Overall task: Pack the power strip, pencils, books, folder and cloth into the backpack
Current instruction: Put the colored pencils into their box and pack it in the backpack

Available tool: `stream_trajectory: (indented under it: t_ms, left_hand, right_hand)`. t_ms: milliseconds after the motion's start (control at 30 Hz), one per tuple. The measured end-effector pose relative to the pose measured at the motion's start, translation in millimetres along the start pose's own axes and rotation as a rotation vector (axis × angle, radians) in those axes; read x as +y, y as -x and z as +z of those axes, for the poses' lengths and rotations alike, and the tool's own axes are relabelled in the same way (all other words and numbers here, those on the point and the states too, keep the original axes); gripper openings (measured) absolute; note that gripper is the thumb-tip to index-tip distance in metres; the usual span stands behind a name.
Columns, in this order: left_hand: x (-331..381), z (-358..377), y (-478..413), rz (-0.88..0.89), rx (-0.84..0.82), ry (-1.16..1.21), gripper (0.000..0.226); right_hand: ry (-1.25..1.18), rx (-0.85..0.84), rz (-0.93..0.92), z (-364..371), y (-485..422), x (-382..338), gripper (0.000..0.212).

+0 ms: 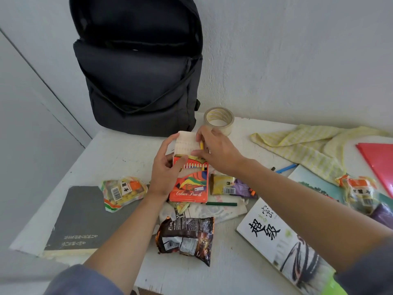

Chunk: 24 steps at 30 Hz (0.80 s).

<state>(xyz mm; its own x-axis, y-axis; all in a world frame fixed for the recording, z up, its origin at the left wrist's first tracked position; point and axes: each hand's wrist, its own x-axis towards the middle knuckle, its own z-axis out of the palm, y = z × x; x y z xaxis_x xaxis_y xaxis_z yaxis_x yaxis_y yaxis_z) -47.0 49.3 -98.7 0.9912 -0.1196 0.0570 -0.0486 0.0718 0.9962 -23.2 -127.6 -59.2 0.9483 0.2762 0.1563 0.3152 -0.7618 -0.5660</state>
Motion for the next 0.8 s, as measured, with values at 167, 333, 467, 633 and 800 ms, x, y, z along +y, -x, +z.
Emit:
stream_trajectory:
  t_ms: [167,333,467,633,800]
  left_hand:
    - [-2,-1,0,0.024,-0.014,-0.053,0.049]
    - [-2,-2,-1,0.011,-0.007,-0.033,0.048]
    - [-3,-2,-1,-0.001,0.004,-0.052,0.045]
    - [-3,-2,0,-0.008,0.003,-0.037,0.047]
    - [0,-2,0,-0.024,-0.001,-0.02,0.047]
  right_hand:
    - [-0.171,0.068,0.059,4,7,7,0.034]
    - [-0.078,0.067,0.02,-1,15,12,0.03]
    - [-0.106,0.056,0.023,-5,26,8,0.03]
    - [-0.1,0.034,-0.09,-21,50,-6,0.01]
    - [0.09,-0.393,-0.158,-32,80,-10,0.01]
